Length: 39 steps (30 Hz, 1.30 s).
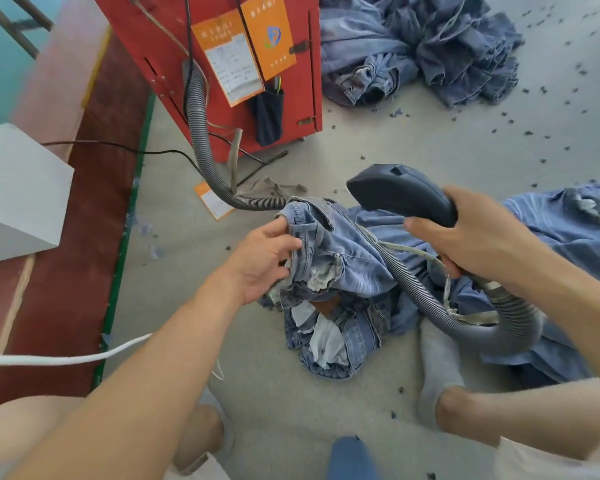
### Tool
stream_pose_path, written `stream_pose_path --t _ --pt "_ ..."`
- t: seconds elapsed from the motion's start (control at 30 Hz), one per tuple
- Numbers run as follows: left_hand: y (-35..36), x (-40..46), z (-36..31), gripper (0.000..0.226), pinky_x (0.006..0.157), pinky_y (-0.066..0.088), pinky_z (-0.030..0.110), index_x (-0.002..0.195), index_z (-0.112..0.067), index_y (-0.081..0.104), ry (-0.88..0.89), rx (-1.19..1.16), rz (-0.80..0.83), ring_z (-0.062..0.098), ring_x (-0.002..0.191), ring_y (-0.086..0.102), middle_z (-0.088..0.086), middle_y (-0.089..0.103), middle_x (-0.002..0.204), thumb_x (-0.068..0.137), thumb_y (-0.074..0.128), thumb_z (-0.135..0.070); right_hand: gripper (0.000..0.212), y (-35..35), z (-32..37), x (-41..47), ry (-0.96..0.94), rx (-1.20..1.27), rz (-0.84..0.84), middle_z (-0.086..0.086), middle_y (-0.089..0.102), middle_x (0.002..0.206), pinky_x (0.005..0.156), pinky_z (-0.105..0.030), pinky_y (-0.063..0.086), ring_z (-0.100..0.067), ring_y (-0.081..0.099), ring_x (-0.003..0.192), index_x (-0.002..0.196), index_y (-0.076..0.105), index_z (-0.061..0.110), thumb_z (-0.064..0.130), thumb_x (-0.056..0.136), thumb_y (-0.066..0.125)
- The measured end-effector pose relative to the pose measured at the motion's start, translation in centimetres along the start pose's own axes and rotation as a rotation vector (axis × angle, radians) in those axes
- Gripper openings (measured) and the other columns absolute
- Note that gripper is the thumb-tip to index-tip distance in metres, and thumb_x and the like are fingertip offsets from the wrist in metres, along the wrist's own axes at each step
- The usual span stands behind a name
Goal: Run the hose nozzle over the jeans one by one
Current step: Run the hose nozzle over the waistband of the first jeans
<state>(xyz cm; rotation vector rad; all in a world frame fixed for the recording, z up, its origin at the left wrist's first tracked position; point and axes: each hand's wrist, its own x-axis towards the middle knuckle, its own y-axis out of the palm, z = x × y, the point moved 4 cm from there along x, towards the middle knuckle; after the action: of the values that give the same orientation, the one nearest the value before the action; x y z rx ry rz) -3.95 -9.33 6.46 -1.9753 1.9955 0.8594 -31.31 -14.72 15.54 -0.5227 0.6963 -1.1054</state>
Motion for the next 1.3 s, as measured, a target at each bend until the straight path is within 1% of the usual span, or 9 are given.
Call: stream_pose_path --t 0.23,0.3,0.4,0.53,0.67,0.8,0.97,1.17,1.3 --pt "-0.6 1.4 2.3 0.107 0.09 0.054 0.019 0.161 -0.036 0.019 -0.022 0.504 -0.089 -0.014 0.109 0.061 -0.027 0.059 0.126 0.079 0.086 -0.018 0.023 0.9 -0.9 0.2 0.032 -0.137 0.054 0.016 0.062 0.049 0.041 -0.028 0.047 -0.011 0.058 0.036 0.091 0.055 0.027 0.048 0.09 0.064" --pt "-1.0 2.0 2.8 0.103 0.077 0.059 0.022 0.158 -0.036 0.026 -0.041 0.516 -0.184 -0.003 0.1 0.068 -0.023 0.061 0.114 0.078 0.085 -0.006 0.015 1.2 -1.2 0.4 0.015 -0.156 0.063 0.024 0.062 0.053 0.042 -0.024 0.044 -0.007 0.06 0.038 0.088 0.052 0.038 0.047 0.091 0.064" --pt "-2.2 3.2 3.1 0.051 0.085 0.062 0.045 0.127 -0.012 0.063 -0.12 0.279 -0.342 0.026 0.096 0.075 0.011 0.075 0.115 0.081 0.082 0.0 0.022 1.2 -1.7 0.6 0.006 -0.192 0.047 0.034 0.061 0.059 0.043 -0.02 0.04 -0.002 0.061 0.043 0.081 0.046 0.048 0.047 0.091 0.065" --pt "-3.2 4.2 2.7 0.012 0.07 0.061 0.034 0.106 -0.013 0.07 -0.114 -0.009 -0.431 0.02 0.076 0.076 0.01 0.078 0.096 0.095 0.071 -0.009 0.021 0.5 -2.8 1.1 0.038 -0.217 0.015 0.012 0.065 0.054 0.041 -0.024 0.04 -0.006 0.06 0.039 0.083 0.054 0.034 0.053 0.086 0.063" --pt "-2.7 4.1 3.2 0.021 0.086 0.059 0.04 0.124 -0.016 0.065 -0.145 -0.08 -0.4 0.026 0.102 0.074 0.009 0.077 0.113 0.104 0.06 -0.021 0.026 -0.4 -3.0 1.4 0.023 -0.254 -0.013 0.005 0.061 0.049 0.044 -0.026 0.037 0.0 0.059 0.046 0.082 0.056 0.028 0.053 0.084 0.065" --pt "-3.0 4.1 2.7 0.027 0.067 0.062 0.037 0.113 -0.007 0.071 -0.187 -0.11 -0.462 0.027 0.084 0.078 0.012 0.08 0.097 0.107 0.054 -0.027 0.023 -1.2 -2.6 0.9 -0.036 -0.235 0.097 0.015 0.062 0.049 0.035 -0.018 0.036 -0.006 0.055 0.034 0.084 0.056 0.033 0.054 0.083 0.065" --pt "-1.7 3.7 1.5 0.043 0.062 0.063 0.041 0.123 -0.002 0.065 -0.212 -0.402 -0.369 0.031 0.086 0.077 0.02 0.077 0.104 0.112 0.036 -0.032 0.017 -1.6 -2.5 0.0 -0.126 -0.344 0.116 0.023 0.064 0.067 0.049 -0.026 0.04 0.002 0.062 0.058 0.085 0.052 0.053 0.057 0.078 0.067" --pt "-0.2 3.4 0.4 0.052 0.08 0.06 0.047 0.128 -0.001 0.06 -0.202 -0.532 -0.218 0.029 0.086 0.077 0.017 0.077 0.093 0.113 0.029 -0.04 0.025 0.6 -2.3 -0.2 -0.171 -0.377 0.17 0.018 0.064 0.07 0.061 -0.018 0.046 0.006 0.06 0.07 0.084 0.056 0.033 0.056 0.08 0.064" --pt "0.2 2.9 -0.1 0.052 0.105 0.048 0.052 0.14 0.002 0.055 -0.181 -0.552 -0.156 0.041 0.127 0.061 0.026 0.064 0.134 0.112 0.034 -0.037 0.024 2.2 -1.7 -0.2 -0.212 -0.411 0.227 0.013 0.064 0.069 0.055 -0.024 0.043 0.002 0.06 0.072 0.084 0.052 0.037 0.059 0.08 0.06"
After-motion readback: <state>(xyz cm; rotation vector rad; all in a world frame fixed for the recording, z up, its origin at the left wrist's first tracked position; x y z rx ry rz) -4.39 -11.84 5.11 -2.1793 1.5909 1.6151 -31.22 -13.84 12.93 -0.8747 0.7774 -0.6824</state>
